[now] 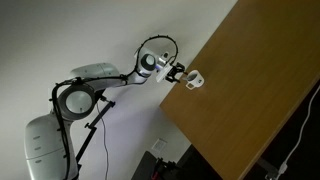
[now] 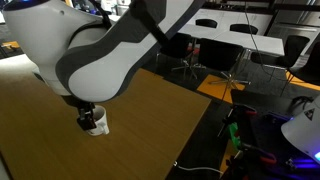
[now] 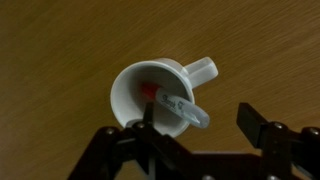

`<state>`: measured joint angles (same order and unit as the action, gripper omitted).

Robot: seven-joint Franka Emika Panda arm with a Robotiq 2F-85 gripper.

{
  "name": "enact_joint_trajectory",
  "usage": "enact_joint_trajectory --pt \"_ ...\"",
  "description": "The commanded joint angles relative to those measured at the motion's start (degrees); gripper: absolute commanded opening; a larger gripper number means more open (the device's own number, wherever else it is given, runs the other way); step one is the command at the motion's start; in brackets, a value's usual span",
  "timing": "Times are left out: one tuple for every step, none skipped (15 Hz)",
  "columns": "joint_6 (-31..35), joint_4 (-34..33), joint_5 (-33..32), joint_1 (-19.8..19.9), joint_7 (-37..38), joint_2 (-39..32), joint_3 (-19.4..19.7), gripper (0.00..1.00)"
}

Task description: Take the pen out of the cup and place it on the table

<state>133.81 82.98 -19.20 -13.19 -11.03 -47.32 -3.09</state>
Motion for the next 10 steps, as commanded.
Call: enact_joint_trajectory --pt "-3.23 -3.74 -0.35 -0.98 0.06 -1.73 0.59 0.59" --pt "-3.43 -4.10 -0.34 -1.01 0.04 -1.98 0.61 0.51" --pt "-3.64 -4.31 -0.28 -0.99 0.01 -2.18 0.58 0.43" --pt "-3.81 -4.58 -0.24 -0.96 -0.03 -2.39 0.57 0.38" --pt "-3.95 -4.80 -0.20 -0.95 -0.04 -2.57 0.56 0.36" --pt "-4.11 -5.02 -0.20 -0.96 -0.06 -2.74 0.56 0.34" --pt "-4.24 -5.23 -0.19 -0.95 -0.11 -2.91 0.54 0.34" --pt "-4.41 -5.46 -0.17 -0.95 -0.13 -3.07 0.53 0.37" --pt "-4.58 -5.65 -0.16 -0.96 -0.14 -3.21 0.53 0.41" --pt "-4.72 -5.83 -0.14 -0.96 -0.16 -3.34 0.51 0.42"
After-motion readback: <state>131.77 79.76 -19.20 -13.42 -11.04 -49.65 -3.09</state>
